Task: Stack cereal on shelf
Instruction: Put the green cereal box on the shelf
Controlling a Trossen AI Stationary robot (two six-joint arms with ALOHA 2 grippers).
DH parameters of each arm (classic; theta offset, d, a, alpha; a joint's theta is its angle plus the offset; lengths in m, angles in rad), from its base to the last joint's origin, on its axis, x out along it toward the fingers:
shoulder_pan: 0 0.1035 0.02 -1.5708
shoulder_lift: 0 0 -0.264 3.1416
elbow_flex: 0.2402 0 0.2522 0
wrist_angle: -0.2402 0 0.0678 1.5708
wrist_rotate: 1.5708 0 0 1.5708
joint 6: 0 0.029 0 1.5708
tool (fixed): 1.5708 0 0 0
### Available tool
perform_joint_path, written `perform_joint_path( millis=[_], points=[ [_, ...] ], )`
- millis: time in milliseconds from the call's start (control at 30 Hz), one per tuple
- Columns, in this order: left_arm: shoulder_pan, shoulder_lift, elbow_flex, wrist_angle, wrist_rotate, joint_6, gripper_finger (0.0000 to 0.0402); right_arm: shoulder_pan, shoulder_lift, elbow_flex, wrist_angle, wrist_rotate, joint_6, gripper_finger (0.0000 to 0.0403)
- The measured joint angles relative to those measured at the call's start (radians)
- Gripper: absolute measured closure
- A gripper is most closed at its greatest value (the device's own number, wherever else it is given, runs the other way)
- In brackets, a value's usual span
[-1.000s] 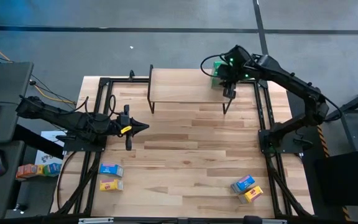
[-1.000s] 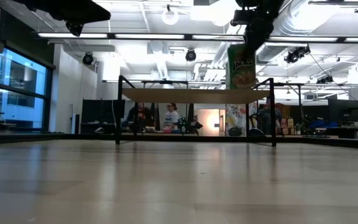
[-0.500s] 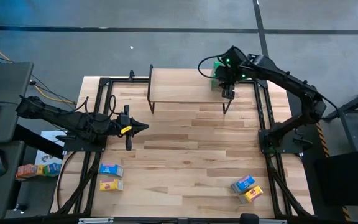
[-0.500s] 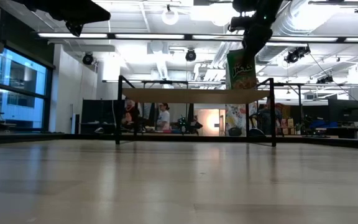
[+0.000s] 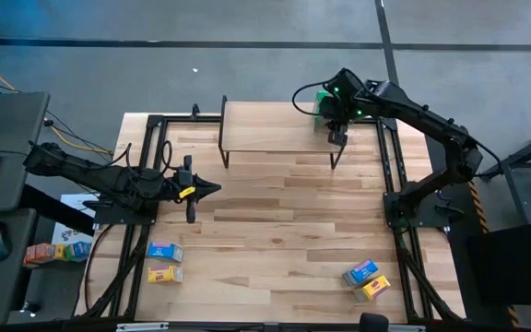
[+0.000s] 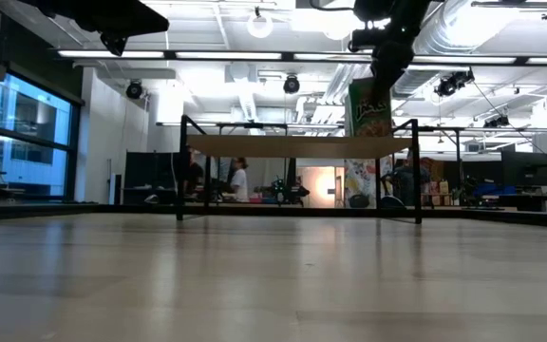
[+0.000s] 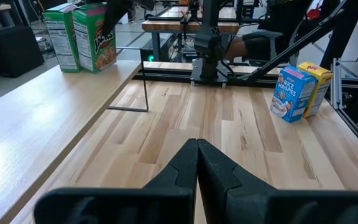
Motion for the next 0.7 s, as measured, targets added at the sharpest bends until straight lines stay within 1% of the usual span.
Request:
perform_joint_path(
  millis=[67,167,333,433,567,700],
  points=[
    [0.0,0.0,0.0,0.0,0.0,0.0,0.0401,0.0,0.0,0.0,0.001,0.021,0.017,0.0278],
    [0.0,0.0,0.0,0.0,0.0,0.0,0.0401,0.0,0.001,0.0,0.003,0.057,0.042,0.026],
    [0.0,0.0,0.0,0.0,0.0,0.0,0.0402,0.0,0.001,0.0,0.013,0.059,0.052,0.022],
    [0.0,0.0,0.0,0.0,0.0,-0.001,0.0401,0.0,0.001,0.0,0.013,0.056,0.052,0.0205],
    [0.0,0.0,0.0,0.0,0.0,0.0,0.0401,0.0,0.0,0.003,0.009,0.056,0.051,0.0199],
    [0.0,0.0,0.0,0.0,0.0,0.0,0.0401,0.001,-0.001,0.059,-0.015,0.062,0.046,0.0198]
  ],
)
